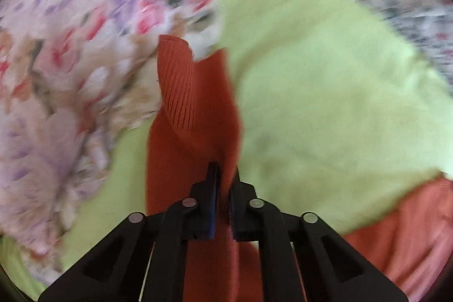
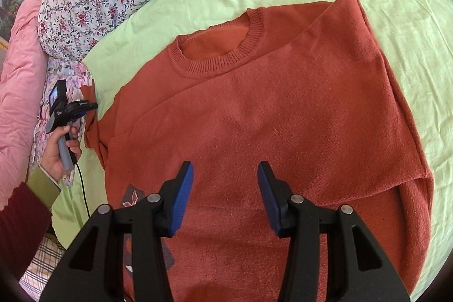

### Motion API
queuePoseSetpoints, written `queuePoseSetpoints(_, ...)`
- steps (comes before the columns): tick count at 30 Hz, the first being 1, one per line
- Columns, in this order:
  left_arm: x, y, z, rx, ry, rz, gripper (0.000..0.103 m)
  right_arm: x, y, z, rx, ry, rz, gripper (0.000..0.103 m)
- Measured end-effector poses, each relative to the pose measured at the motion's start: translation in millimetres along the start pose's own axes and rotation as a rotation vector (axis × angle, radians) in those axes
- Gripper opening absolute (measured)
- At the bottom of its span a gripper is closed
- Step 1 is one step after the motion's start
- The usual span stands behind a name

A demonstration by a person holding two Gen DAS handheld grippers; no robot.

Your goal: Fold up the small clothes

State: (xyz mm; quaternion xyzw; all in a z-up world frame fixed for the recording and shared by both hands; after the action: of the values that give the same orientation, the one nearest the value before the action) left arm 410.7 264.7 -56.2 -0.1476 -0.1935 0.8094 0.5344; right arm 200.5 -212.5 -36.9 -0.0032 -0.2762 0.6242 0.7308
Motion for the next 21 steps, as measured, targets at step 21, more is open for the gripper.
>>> queuePoseSetpoints(21, -294.4, 164.0, 181.3, 0.018, 0.892, -0.525, 0.003, -36.3, 12.4, 41.3, -0.141, 0.092, -0.132, 0.048)
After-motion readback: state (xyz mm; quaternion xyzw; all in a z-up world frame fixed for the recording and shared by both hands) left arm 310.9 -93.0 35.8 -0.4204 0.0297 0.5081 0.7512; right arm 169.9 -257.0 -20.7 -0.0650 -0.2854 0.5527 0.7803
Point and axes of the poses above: each gripper's, at about its wrist camera, not at the fingertips, and z roughly against the way its jaws point, x to its left, y to its underside, the point moved 3 cm from there along -z, roughly the way its jaws point, and after that the axes turned 6 degrees about z, right-handed, at the moved point
